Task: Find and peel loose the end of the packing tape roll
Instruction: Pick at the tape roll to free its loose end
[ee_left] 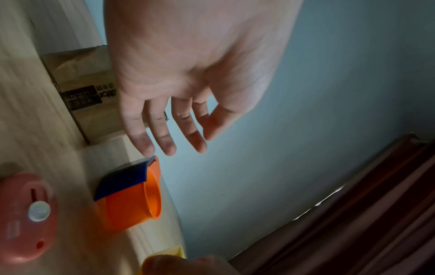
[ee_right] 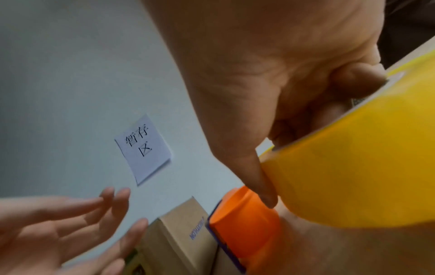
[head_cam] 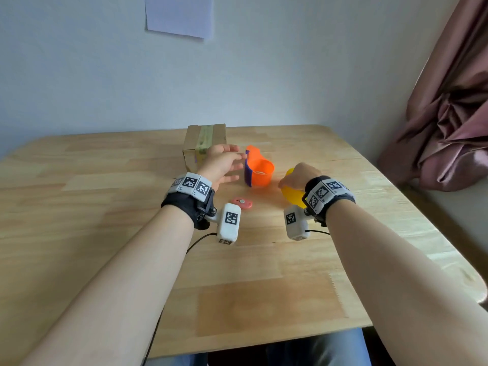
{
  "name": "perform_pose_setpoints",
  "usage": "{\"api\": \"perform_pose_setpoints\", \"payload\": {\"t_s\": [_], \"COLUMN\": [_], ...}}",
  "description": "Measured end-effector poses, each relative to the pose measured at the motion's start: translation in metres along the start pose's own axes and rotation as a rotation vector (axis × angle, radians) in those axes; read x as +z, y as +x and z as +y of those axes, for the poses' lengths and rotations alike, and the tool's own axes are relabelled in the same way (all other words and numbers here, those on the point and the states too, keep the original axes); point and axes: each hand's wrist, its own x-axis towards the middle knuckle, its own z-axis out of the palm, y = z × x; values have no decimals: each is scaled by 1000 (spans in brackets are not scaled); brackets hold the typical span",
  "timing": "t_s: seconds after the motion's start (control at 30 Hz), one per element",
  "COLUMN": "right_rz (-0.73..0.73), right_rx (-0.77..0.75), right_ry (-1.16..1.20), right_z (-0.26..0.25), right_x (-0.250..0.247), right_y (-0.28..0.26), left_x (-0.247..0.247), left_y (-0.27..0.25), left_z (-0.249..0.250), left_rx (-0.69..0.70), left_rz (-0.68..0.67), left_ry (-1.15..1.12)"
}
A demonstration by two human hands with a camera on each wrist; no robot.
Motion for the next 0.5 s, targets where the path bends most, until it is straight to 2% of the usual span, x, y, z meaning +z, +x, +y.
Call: {"api": "perform_pose_setpoints", "payload": {"t_s": [0.2,0.3,0.4,0.5], "right_rz": [43,177,281,281], "right_rx": [-31,-43,-121,-226], "right_ry": [-63,-69,106,358], "right_z": [-2,-15,-44,-80], "right_x": [21,19,12,11], "right_y": [15,15,16,19], "left_x": [-10,-27,-51,-75], "left_y": [9,11,16,26], "left_z": [-8,-8,-9,-13], "left_rx": [19,65,110,81], "left_rz": [58,150,312,437], "left_ry": [-30,-55,-21,6]}}
